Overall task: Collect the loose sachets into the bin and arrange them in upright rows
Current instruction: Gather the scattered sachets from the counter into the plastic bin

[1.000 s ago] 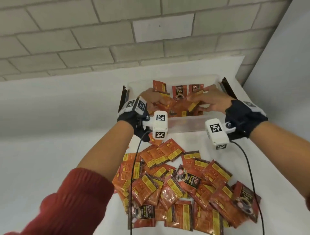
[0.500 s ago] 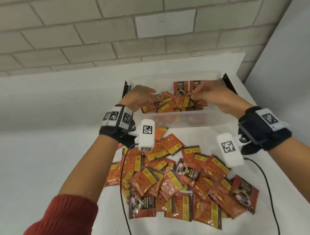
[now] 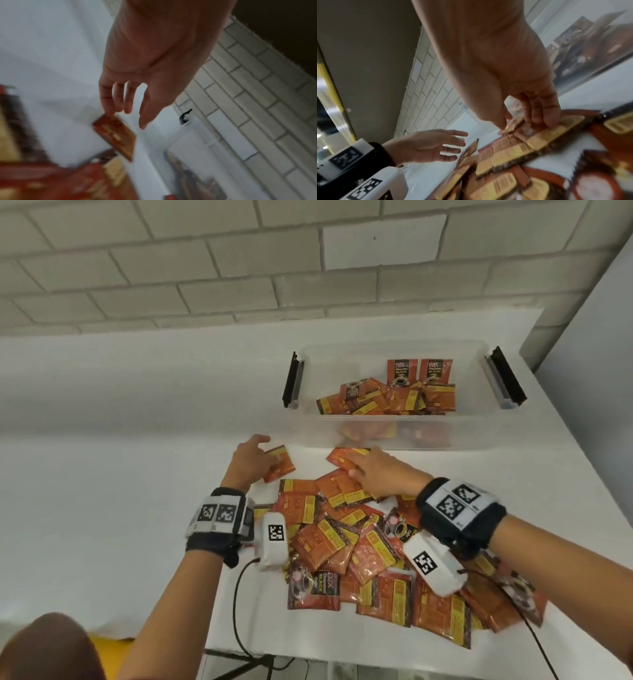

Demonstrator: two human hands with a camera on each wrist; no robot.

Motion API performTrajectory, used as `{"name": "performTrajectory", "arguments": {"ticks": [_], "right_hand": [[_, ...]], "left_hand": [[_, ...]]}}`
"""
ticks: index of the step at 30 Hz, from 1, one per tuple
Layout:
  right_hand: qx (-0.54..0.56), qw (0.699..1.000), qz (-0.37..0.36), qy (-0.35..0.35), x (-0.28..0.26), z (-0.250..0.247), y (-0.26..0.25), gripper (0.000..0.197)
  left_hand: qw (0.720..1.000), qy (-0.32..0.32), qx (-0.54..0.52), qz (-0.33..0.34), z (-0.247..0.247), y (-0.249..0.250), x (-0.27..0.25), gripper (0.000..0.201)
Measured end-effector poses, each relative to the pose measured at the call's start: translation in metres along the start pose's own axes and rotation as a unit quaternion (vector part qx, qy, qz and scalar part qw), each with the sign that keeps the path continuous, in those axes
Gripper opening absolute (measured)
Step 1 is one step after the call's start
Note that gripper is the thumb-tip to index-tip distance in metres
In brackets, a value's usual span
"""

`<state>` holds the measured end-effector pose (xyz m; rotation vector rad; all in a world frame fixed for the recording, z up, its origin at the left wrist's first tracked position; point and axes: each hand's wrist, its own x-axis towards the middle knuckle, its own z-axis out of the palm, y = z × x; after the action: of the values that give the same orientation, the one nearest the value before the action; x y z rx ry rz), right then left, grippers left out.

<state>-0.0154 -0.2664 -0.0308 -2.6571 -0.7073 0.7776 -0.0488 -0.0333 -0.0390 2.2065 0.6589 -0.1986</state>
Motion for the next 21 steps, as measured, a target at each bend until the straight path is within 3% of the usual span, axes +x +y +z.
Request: {"name": "performTrajectory", "arguments": {"ticks": [3, 8, 10, 12, 14, 18, 21], "right_hand": [[-0.009, 0.999, 0.012, 0.037, 0.002, 0.008, 0.001, 0.034], [-0.043, 0.994, 0.027, 0.101, 0.004, 0.014, -0.006, 0.023], [-0.048, 0.991, 0.033, 0.124, 0.008, 0.017, -0.008, 0.033], [-0.012, 0.989, 0.049, 0.138, 0.01, 0.016, -0.009, 0.058], [0.024, 0.988, 0.059, 0.142, 0.012, 0.015, -0.009, 0.07], [0.023, 0.988, 0.044, 0.143, 0.01, 0.015, -0.003, 0.063], [0.087, 0.988, 0.02, 0.129, 0.001, 0.009, 0.0, 0.071]], "left_hand": [[0.986, -0.015, 0.164, 0.014, 0.009, -0.005, -0.006, 0.059], [0.984, 0.014, 0.177, -0.009, 0.007, 0.0, -0.007, 0.064], [0.986, 0.013, 0.164, -0.012, 0.003, 0.001, -0.005, 0.063], [0.993, 0.004, 0.117, -0.016, -0.003, -0.001, -0.004, 0.063], [0.998, -0.007, 0.066, -0.014, -0.012, -0.005, -0.007, 0.053], [0.999, -0.006, -0.036, 0.002, -0.037, -0.013, -0.029, 0.027], [0.999, -0.041, -0.008, 0.002, -0.055, -0.027, -0.056, 0.022]]}}
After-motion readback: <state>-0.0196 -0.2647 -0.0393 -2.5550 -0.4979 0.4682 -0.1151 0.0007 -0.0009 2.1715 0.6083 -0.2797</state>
